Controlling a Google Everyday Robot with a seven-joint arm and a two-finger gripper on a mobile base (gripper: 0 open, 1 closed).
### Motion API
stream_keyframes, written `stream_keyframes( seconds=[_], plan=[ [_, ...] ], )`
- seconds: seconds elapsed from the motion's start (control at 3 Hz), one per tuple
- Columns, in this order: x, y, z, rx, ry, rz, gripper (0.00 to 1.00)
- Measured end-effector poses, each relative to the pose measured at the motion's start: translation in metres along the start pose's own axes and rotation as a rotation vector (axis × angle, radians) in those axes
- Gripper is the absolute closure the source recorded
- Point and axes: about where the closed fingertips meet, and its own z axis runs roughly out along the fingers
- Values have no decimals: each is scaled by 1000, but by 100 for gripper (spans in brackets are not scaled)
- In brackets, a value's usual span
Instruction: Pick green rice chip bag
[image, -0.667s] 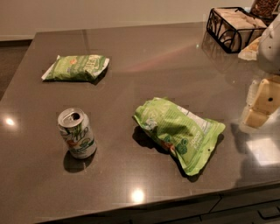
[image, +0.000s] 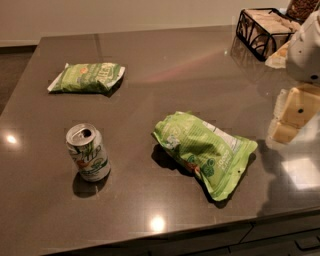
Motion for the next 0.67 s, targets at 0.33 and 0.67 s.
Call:
stream_keyframes(
  seconds=[0.33, 0.67],
  plan=[
    [-35, -5, 20, -41, -39, -31, 0],
    [-64, 0, 42, -92, -62, -69, 0]
  ],
)
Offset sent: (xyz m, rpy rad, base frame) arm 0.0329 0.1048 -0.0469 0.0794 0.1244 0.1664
